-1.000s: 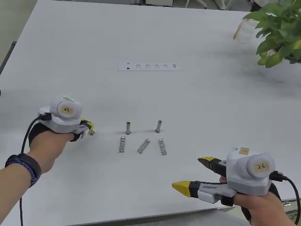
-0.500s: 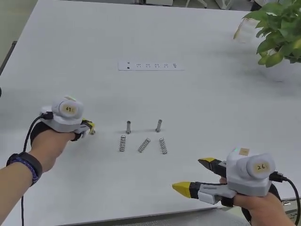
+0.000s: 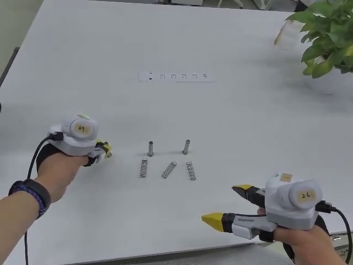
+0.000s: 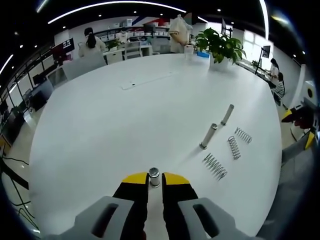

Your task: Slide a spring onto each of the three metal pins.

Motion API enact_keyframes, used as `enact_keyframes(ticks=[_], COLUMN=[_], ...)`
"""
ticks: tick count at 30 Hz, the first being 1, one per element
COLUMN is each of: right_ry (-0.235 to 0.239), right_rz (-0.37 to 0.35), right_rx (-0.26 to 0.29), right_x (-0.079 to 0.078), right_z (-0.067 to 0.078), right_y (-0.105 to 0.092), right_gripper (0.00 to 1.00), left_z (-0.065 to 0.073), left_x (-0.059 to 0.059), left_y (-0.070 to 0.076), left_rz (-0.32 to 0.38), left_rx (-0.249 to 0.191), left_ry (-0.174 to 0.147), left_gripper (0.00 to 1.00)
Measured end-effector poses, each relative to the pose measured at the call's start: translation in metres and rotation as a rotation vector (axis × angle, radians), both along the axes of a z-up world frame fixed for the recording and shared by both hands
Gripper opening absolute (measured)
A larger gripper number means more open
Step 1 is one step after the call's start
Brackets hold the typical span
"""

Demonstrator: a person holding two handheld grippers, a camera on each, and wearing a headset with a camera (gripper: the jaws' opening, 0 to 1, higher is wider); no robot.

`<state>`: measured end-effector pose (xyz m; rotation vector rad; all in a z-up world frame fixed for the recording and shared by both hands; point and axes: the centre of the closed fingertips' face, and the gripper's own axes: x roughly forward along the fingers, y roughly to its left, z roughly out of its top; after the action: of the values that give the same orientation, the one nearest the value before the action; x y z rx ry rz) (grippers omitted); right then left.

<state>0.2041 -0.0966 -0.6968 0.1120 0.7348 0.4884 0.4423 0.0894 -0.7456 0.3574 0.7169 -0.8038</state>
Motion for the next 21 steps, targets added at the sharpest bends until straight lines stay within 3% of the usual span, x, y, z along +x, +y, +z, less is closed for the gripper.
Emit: enact_keyframes(ticks=[8,9,21], right_ry=[0.001,0.001,-0.001], right_rz=[0.0,0.0,0.005], right_rx=[0.002,0.001,0.004], right_x=[0.0,0.0,0.001], right_z=[0.0,-0.001,-0.001], right_y=[0.0,0.0,0.002], right_gripper=[0.72,0.72,0.72], left_z=[-0.006,-0.007,-0.015], left_x=[-0.006,-0.009,-0.029], left_y=[0.004,0.005,0.022], left_rz=[0.014,0.017,0.034], left_rx=[-0.003,-0.005,-0.006], left_ry=[0.027,0.043,0.069], left_gripper=[0.09,0.1,0.15])
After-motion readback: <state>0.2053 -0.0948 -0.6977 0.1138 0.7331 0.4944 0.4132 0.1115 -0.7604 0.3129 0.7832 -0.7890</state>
